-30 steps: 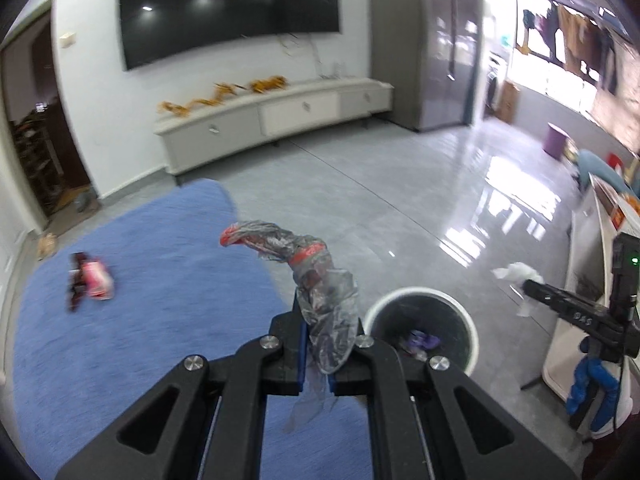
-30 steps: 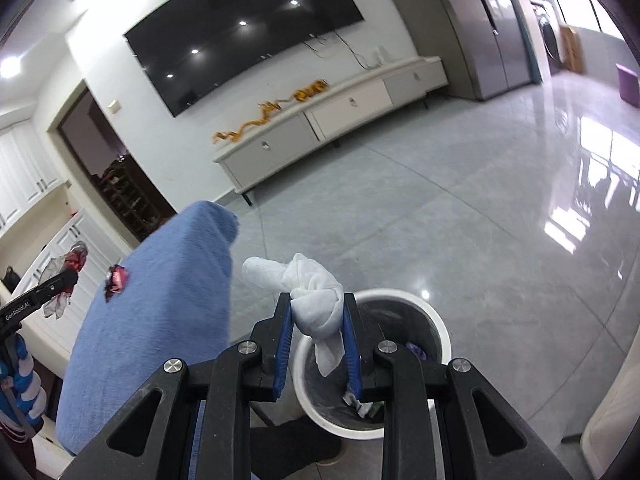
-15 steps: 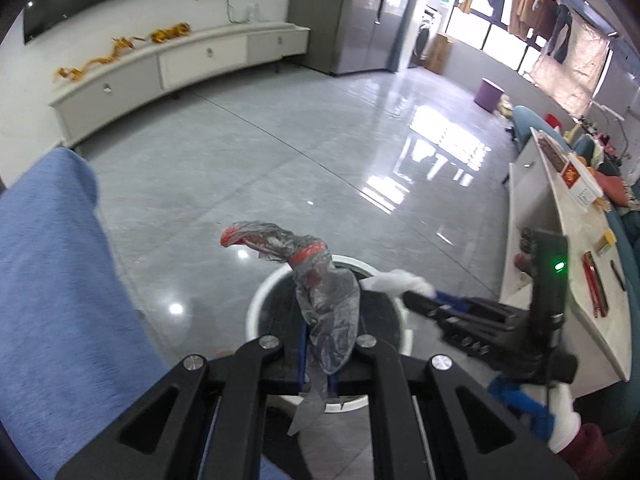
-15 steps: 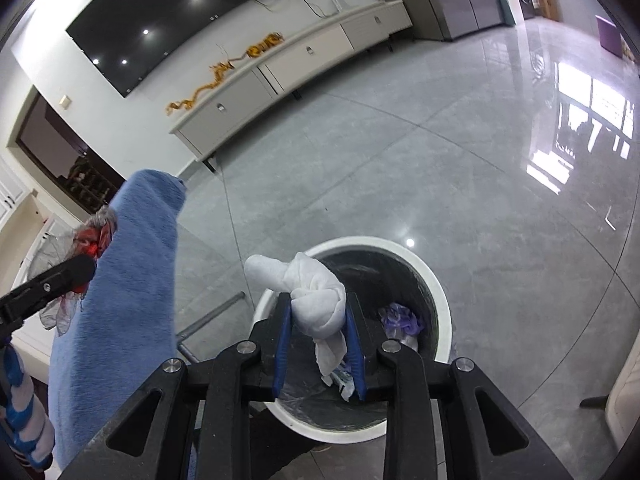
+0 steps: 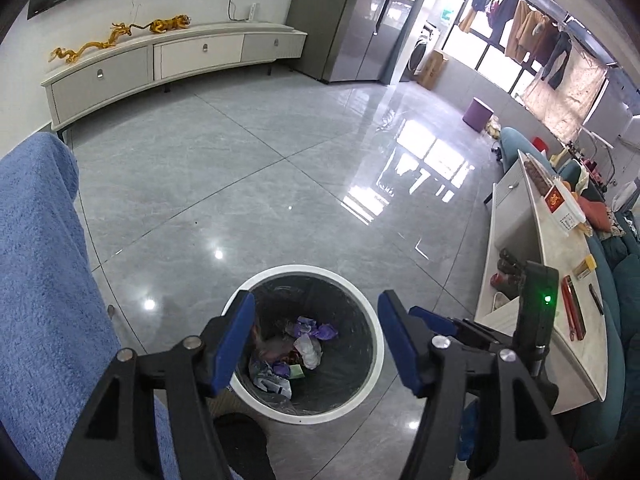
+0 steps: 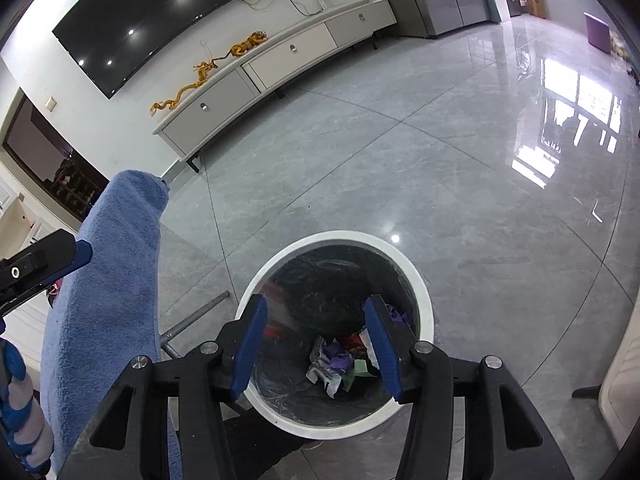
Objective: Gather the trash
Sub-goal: 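Move both open grippers back to the last two wrappers on the rug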
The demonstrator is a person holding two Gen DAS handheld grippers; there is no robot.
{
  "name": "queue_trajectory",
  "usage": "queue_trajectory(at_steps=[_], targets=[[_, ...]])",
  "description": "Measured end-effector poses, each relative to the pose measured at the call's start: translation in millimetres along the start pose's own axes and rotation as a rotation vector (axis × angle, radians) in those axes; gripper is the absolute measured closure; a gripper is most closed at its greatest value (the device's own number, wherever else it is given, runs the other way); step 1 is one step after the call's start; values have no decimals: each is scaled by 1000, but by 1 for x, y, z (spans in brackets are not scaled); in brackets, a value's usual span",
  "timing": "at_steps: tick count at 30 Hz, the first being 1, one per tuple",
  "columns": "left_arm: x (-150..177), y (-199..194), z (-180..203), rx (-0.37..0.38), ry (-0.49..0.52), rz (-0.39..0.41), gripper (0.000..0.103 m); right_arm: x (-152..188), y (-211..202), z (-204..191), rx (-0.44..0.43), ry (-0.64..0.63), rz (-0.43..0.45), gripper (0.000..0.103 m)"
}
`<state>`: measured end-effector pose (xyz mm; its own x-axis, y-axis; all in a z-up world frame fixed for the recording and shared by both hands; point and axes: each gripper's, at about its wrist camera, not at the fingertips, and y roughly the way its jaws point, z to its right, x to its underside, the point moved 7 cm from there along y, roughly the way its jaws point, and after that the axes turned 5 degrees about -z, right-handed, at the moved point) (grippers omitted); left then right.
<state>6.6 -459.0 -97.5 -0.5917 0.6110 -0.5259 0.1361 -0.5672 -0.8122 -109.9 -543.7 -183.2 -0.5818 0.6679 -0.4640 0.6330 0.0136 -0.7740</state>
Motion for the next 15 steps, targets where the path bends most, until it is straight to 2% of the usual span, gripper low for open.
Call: queue_trajectory(at_steps=[9, 12, 15], targets=[[0, -61, 3, -35, -3, 105, 41, -8, -48, -17, 12, -30, 66, 54], [6, -88, 0, -50, 2, 153, 41, -14, -76, -34, 21, -67, 118, 54], [14, -110, -6, -72, 1, 166, 41, -20, -110, -52, 18, -97, 188, 47]])
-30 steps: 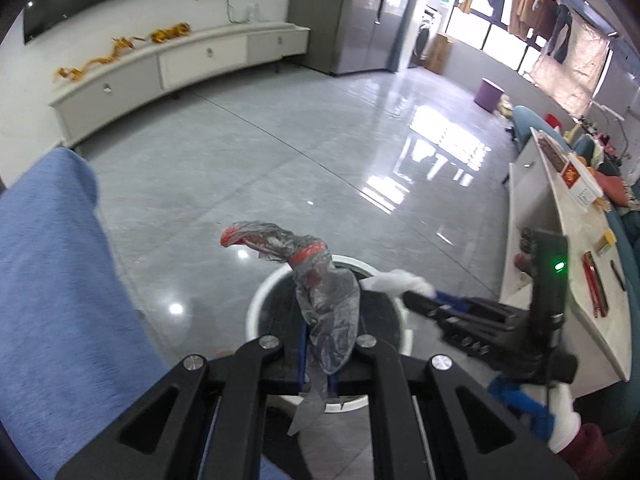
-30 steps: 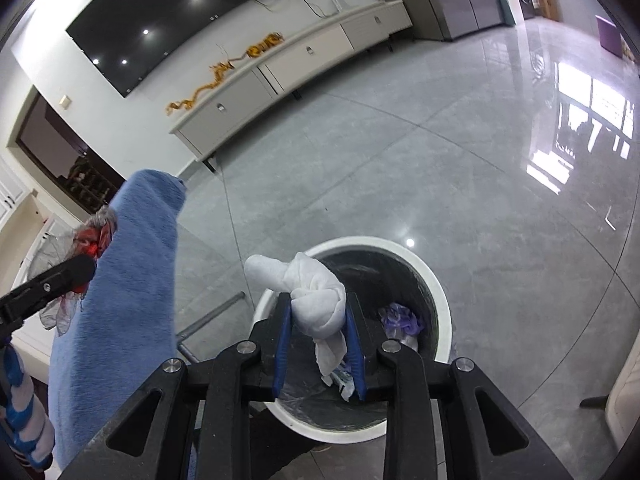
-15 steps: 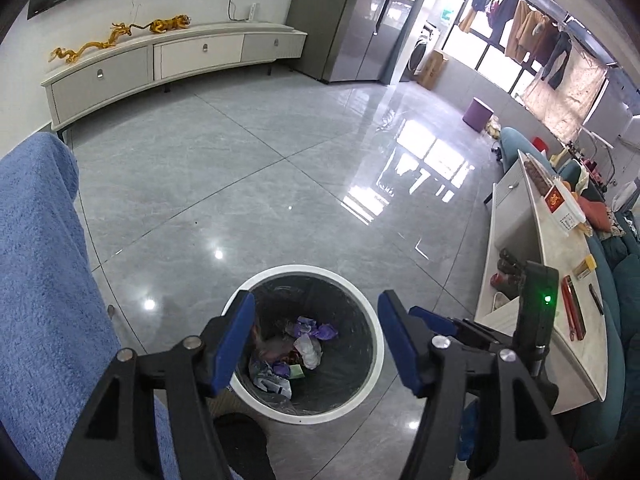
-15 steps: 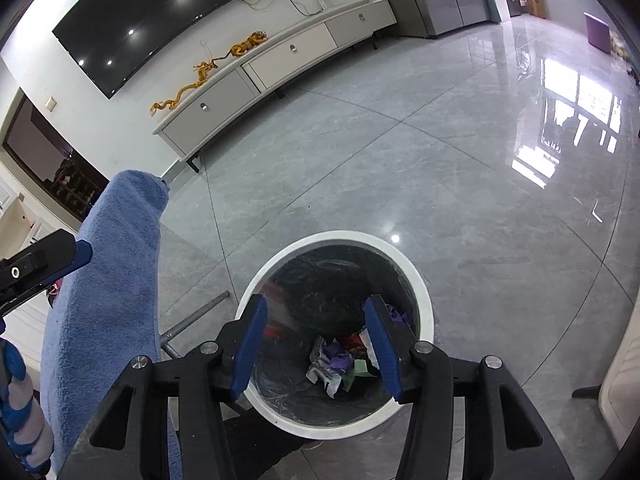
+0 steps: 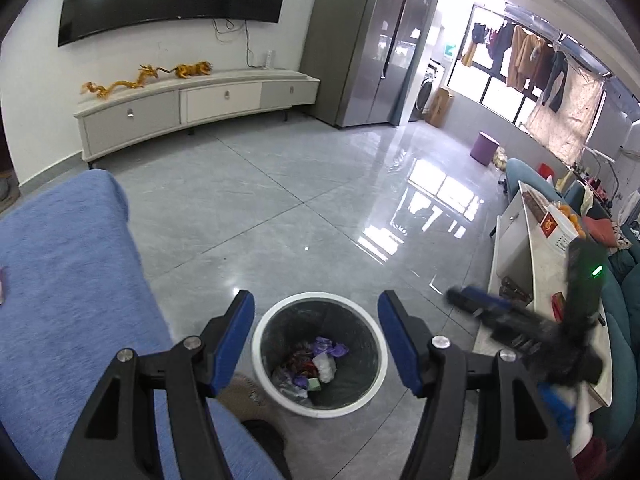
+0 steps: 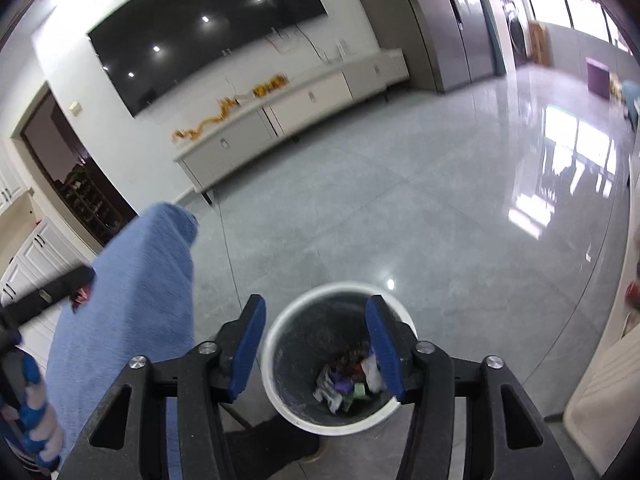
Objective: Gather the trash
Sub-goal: 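Move both open grippers back to the last two wrappers on the rug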
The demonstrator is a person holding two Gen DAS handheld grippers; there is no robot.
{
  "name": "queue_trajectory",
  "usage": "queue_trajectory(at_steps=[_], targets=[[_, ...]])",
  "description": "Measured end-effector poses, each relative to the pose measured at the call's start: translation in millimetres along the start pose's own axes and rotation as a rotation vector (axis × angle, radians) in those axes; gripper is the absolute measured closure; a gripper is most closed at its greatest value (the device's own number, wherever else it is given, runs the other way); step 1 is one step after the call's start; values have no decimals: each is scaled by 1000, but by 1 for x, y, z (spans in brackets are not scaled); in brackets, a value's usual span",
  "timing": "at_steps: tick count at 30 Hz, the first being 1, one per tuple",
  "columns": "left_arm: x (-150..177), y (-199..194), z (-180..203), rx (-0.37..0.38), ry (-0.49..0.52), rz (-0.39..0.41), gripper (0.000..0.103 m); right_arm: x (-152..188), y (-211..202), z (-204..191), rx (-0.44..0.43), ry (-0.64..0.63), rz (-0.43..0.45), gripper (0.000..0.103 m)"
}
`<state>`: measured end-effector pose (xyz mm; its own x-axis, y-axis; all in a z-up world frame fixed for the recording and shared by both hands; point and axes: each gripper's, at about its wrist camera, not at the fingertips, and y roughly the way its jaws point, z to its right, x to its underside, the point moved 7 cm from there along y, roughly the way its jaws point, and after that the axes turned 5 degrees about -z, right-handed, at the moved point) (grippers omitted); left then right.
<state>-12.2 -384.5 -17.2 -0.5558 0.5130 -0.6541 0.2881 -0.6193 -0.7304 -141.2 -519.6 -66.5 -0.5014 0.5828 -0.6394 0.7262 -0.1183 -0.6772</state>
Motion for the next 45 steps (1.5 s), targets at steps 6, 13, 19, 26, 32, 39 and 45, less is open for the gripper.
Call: queue_trajectory(at_steps=[6, 13, 19, 26, 32, 39, 45], targets=[[9, -71, -32, -85, -11, 103, 41, -13, -47, -40, -9, -74, 79, 47], [37, -164, -102, -219, -76, 204, 41, -22, -84, -115, -50, -213, 142, 47], [93, -251, -191, -390, -174, 256, 41, -27, -96, -181, -87, -348, 172, 42], [172, -320, -288, -545, -333, 284, 41, -20, -69, -249, -144, -422, 136, 41], [227, -343, -351, -613, -456, 270, 41, -9, -46, -303, -167, -489, 96, 41], [241, -329, -370, -661, -478, 233, 41, 6, -4, -342, -194, -530, 21, 41], [231, -296, -374, -647, -460, 189, 41, 22, 33, -359, -206, -551, -52, 41]])
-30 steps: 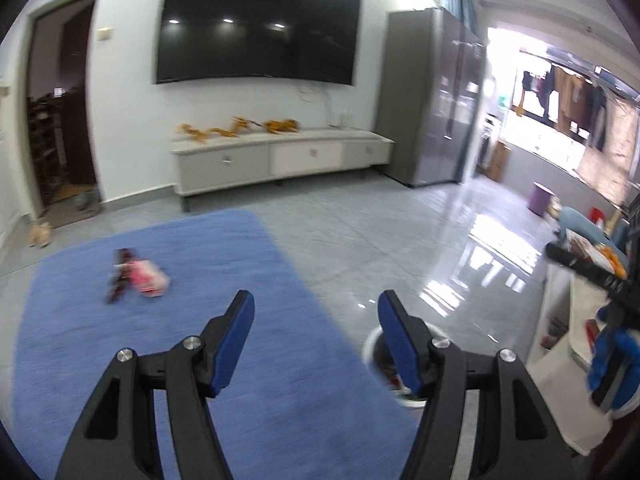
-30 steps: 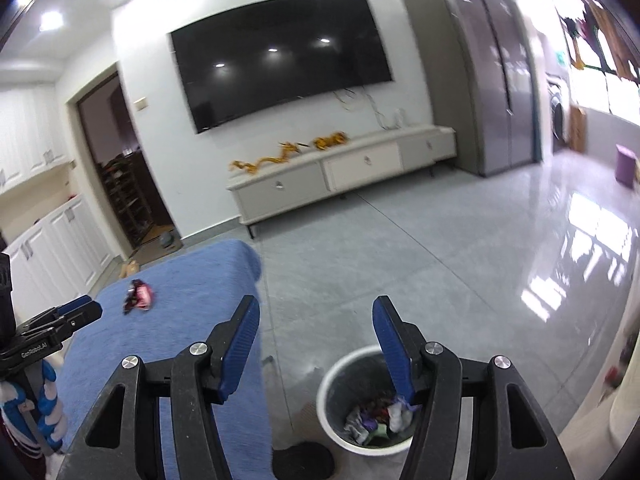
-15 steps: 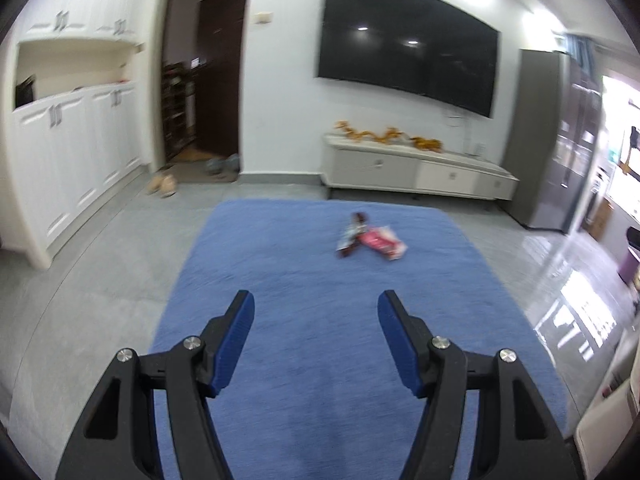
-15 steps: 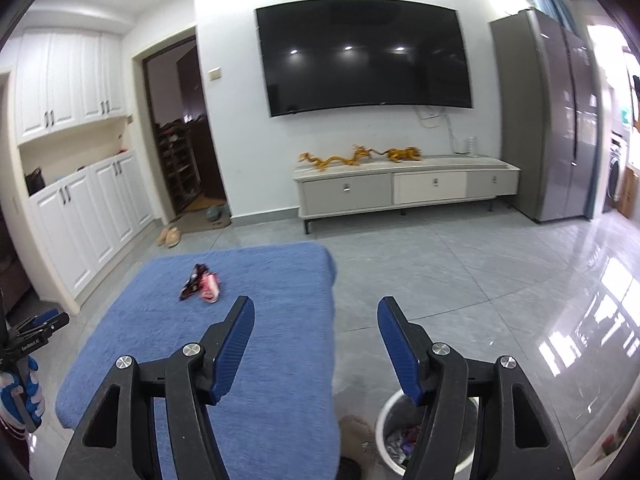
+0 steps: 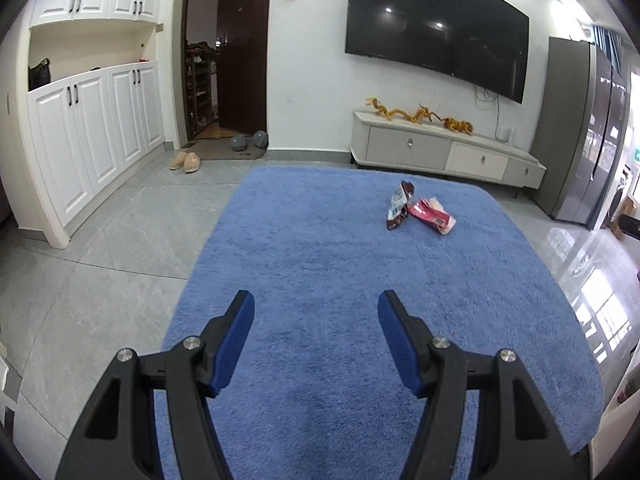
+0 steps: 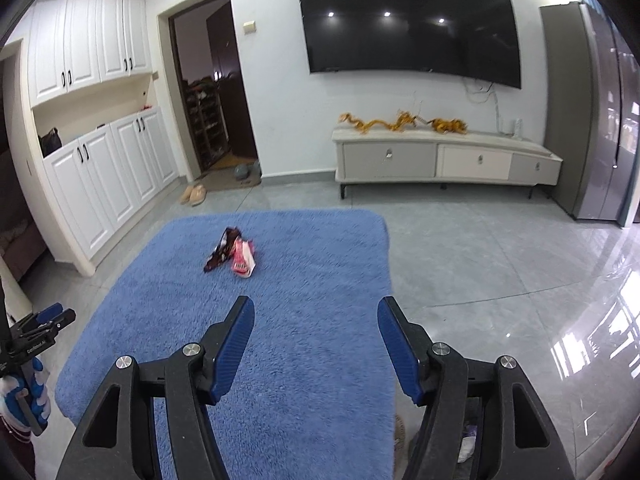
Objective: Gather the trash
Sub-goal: 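Move both open grippers back to the last two wrappers on the rug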
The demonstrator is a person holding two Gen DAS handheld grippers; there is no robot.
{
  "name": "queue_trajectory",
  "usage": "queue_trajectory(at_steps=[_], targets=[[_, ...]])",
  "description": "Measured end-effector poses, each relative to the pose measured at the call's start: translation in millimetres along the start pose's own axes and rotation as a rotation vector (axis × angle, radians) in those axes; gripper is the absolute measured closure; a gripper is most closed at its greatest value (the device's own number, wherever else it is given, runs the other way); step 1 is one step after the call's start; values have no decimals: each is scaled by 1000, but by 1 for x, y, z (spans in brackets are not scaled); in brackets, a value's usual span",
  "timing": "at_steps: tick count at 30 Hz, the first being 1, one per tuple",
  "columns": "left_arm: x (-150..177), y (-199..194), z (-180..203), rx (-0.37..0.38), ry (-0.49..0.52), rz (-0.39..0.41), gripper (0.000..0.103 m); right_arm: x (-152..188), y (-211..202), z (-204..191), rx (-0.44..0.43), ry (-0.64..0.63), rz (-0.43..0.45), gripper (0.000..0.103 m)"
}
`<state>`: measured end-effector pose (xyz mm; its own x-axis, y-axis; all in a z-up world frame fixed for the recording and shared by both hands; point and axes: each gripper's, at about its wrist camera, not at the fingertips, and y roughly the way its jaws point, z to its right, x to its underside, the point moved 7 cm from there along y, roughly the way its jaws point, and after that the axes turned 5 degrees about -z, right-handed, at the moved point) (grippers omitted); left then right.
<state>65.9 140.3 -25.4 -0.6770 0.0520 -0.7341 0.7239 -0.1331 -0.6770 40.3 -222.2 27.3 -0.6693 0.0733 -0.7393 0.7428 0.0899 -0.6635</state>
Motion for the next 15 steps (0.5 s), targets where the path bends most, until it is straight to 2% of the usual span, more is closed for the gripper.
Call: queue_trajectory(at_steps=[15], targets=[[-19, 66, 41, 37, 69, -61, 41, -6, 77, -4, -53, -12, -99, 41]])
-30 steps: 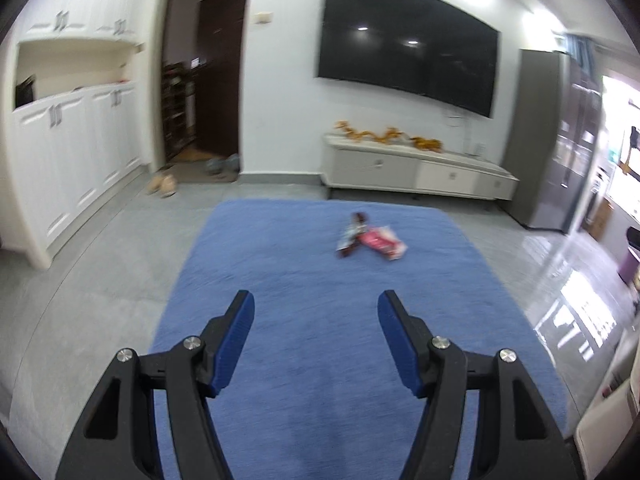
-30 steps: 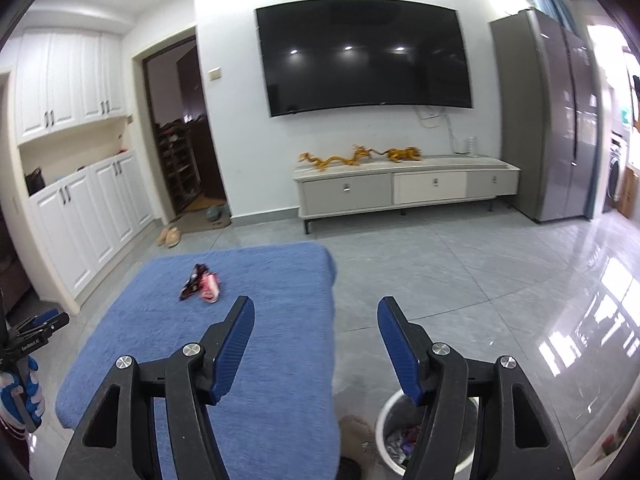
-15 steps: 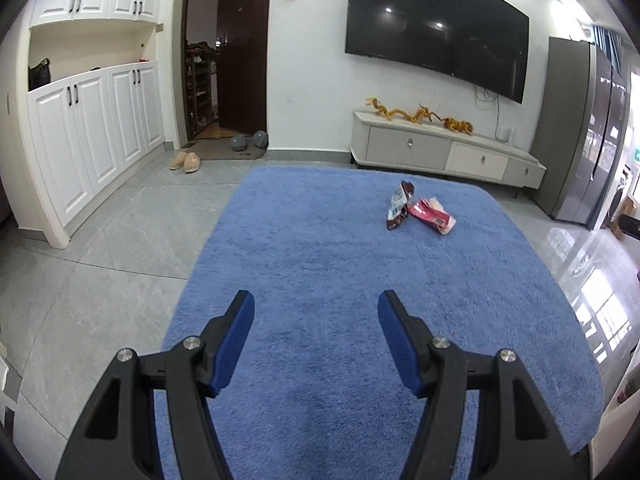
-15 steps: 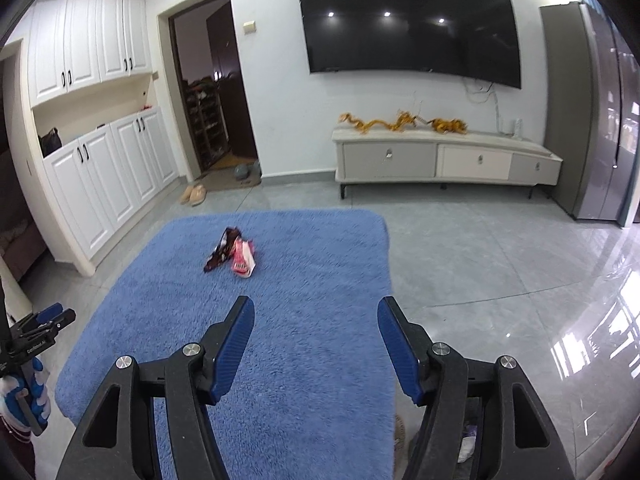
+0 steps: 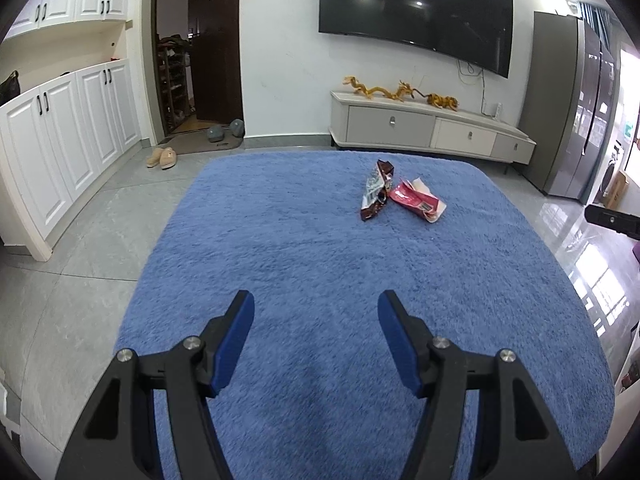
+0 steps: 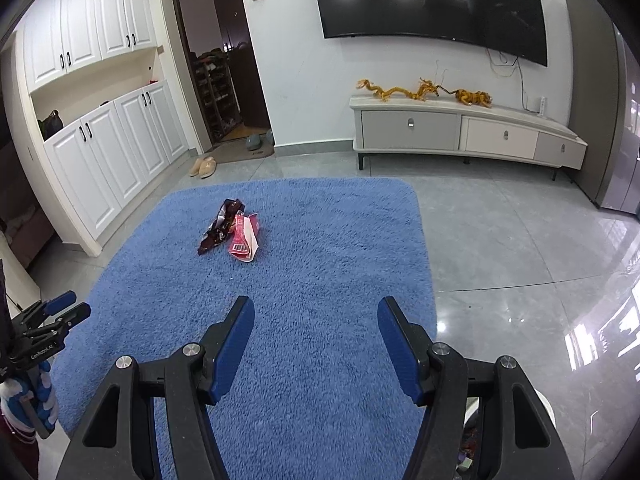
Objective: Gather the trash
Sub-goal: 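Move both open grippers back to the last two wrappers on the rug, then grasp the brown chocolate wrapper with the left gripper while the right grasps the pink packet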
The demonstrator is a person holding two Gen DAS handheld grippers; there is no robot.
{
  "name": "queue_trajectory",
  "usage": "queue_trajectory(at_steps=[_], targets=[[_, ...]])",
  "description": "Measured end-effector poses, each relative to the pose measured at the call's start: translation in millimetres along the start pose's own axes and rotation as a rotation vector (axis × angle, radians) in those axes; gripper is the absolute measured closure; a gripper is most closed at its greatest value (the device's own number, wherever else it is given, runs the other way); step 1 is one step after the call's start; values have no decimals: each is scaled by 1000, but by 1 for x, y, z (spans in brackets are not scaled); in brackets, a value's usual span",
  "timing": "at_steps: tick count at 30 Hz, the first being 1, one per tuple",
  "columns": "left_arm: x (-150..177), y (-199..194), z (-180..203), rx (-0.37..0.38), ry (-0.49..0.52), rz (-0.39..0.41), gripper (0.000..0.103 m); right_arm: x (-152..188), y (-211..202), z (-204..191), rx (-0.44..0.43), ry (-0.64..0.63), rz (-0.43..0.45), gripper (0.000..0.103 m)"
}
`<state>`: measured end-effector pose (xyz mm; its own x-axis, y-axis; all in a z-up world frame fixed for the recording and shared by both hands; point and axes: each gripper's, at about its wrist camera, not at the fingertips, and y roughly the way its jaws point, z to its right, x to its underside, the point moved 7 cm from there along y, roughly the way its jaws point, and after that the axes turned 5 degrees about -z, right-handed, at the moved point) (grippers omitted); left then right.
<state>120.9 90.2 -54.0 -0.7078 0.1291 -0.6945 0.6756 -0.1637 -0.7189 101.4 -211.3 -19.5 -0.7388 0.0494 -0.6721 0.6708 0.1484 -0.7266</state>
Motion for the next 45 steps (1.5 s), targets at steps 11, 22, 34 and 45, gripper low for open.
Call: queue_trajectory(at_steps=[11, 22, 34, 45], targets=[[-15, 46, 11, 17, 20, -42, 41, -5, 47, -4, -30, -16, -54, 41], [-23, 84, 6, 30, 6, -81, 41, -15, 93, -23, -78, -54, -93, 41], [-63, 123, 21, 109, 46, -76, 41, -39, 138, -48, -158, -103, -108, 41], [-103, 172, 50, 180, 138, -112, 47, -53, 169, -52, -258, -83, -130, 47]])
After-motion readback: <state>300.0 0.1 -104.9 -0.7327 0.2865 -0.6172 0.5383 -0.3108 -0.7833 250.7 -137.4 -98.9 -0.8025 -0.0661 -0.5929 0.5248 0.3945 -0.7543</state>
